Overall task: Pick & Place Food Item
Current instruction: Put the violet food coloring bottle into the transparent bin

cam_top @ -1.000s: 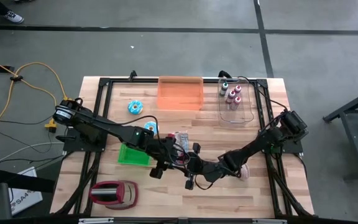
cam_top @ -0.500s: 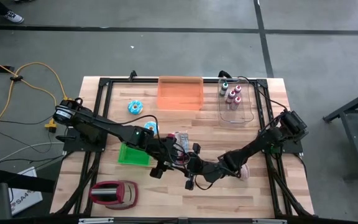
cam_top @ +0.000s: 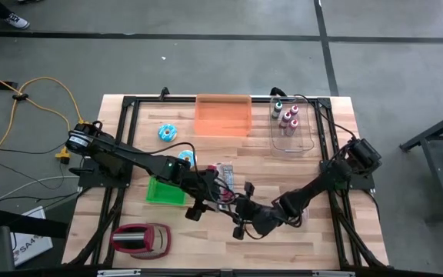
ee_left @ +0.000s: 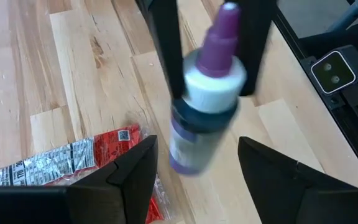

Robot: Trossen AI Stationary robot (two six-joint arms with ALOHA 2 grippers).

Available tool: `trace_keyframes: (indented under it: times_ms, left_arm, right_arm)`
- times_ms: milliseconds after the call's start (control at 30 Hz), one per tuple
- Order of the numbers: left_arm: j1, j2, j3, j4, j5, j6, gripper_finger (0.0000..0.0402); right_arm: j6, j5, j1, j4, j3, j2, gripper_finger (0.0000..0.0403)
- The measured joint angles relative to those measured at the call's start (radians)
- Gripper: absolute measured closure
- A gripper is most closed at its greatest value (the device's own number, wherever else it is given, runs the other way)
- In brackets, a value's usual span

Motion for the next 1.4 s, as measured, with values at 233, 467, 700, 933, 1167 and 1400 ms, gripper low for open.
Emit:
trace_keyframes:
  times_ms: [233,467,700,933,1167,1400]
  left_arm:
    - [0.0,0.0,0.0,0.001,0.0,-0.002,0.0187]
    - [0.0,0.0,0.0,0.004,-0.001,-0.003,0.0187]
    - [0.0,0.0,0.0,0.008,-0.004,-0.003,0.0187]
    - [0.0,0.0,0.0,0.027,-0.004,-0.003,0.0187]
    - [0.0,0.0,0.0,0.032,-0.004,-0.003,0.0187]
    - [0.0,0.0,0.0,0.038,-0.003,-0.003,0.0187]
  right_arm:
    - [0.209,0.037,0.023,-0.214,0.0,-0.041,0.0297]
    - [0.349,0.093,0.039,-0.421,0.0,-0.115,0.0297]
    - [0.429,0.126,0.073,-0.473,0.0,-0.138,0.0297]
    - [0.56,0.155,0.058,-0.729,0.0,-0.176,0.0295]
    - [0.611,0.18,-0.039,-0.978,0.0,-0.293,0.0294]
    - [0.517,0.197,-0.162,-1.072,0.0,-0.429,0.0293]
